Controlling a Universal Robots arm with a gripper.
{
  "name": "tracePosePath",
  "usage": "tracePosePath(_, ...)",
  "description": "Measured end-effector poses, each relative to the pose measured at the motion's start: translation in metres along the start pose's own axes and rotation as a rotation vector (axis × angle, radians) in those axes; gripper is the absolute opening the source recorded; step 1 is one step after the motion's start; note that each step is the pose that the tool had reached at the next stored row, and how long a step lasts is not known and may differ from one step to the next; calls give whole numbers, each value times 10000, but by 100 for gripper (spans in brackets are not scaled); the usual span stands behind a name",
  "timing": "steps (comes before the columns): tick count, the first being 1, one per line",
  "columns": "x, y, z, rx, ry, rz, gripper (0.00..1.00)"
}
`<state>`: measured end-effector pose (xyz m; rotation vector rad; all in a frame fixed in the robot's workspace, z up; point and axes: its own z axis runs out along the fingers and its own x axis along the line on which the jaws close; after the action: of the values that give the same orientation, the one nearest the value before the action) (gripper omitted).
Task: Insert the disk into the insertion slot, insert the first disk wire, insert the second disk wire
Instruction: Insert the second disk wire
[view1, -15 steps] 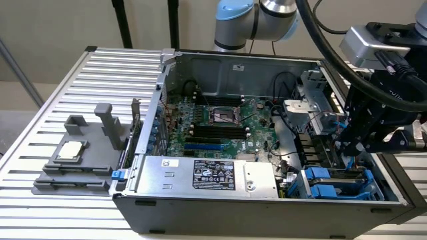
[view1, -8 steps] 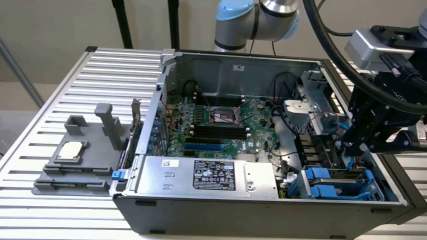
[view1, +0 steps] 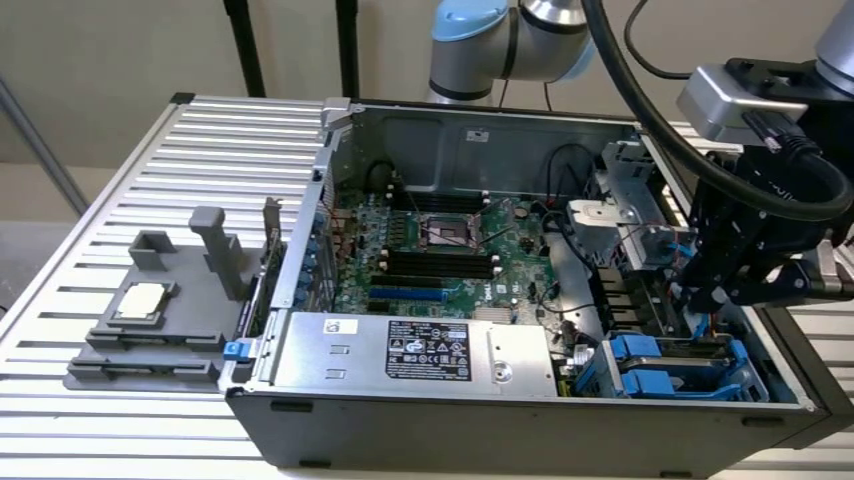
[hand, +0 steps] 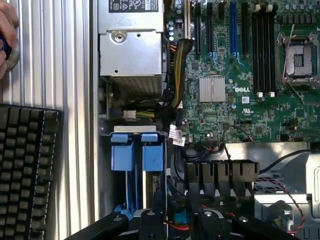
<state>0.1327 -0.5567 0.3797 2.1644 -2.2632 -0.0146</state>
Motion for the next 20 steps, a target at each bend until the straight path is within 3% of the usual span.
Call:
tracePosePath(12,-114,-16,47,17,373,5,32)
tracePosePath(14,-123,-17,51,19,424,6,30)
tracePosePath(15,-127,-18,52,20,449,6,23)
tracePosePath(18,-130,-19,56,21,476,6,23)
tracePosePath(20,-127,-19,55,21,478,6,16)
